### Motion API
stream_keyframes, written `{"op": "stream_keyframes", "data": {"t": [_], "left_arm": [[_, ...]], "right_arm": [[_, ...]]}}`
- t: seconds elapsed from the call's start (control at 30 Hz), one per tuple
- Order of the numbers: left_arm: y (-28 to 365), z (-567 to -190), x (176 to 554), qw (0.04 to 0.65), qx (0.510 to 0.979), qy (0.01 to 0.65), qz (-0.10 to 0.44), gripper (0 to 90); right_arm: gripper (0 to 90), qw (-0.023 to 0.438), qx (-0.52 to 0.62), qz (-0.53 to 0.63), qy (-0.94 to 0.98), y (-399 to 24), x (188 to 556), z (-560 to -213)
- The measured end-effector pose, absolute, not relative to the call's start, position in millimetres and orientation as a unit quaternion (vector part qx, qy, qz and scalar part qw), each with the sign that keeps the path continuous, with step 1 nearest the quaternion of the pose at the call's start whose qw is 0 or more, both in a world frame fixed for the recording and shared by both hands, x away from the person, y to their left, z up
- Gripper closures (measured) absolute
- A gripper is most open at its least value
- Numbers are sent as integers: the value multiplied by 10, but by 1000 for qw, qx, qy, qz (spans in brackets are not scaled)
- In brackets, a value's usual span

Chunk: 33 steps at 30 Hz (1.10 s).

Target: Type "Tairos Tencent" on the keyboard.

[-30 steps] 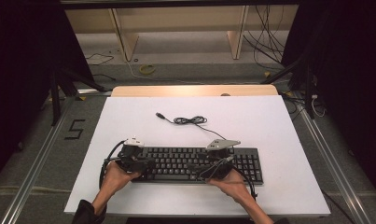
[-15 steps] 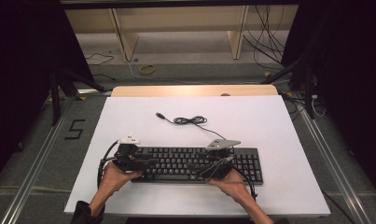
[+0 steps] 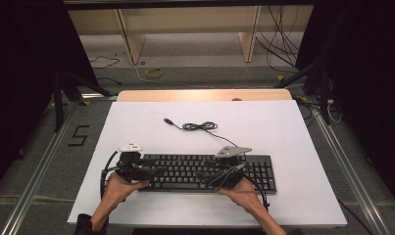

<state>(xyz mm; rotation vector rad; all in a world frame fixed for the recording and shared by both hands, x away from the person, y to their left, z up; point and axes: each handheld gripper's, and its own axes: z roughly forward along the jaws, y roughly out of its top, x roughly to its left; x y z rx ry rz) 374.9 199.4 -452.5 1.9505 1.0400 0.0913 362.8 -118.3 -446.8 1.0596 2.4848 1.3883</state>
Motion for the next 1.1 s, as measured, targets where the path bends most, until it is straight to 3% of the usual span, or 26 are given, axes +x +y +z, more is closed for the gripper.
{"op": "stream_keyframes", "data": {"t": [0.47,0.87,1.1], "left_arm": [[2033,-4534,3656,475,773,418,44,313],[2062,-4546,3581,483,766,421,53,308],[2076,-4563,3544,487,762,423,57,303]], "right_arm": [[525,35,329,451,829,-1025,3593,-4501],[800,28,305,434,848,-866,3562,-4573],[900,28,299,416,859,-783,3557,-4636]]}}
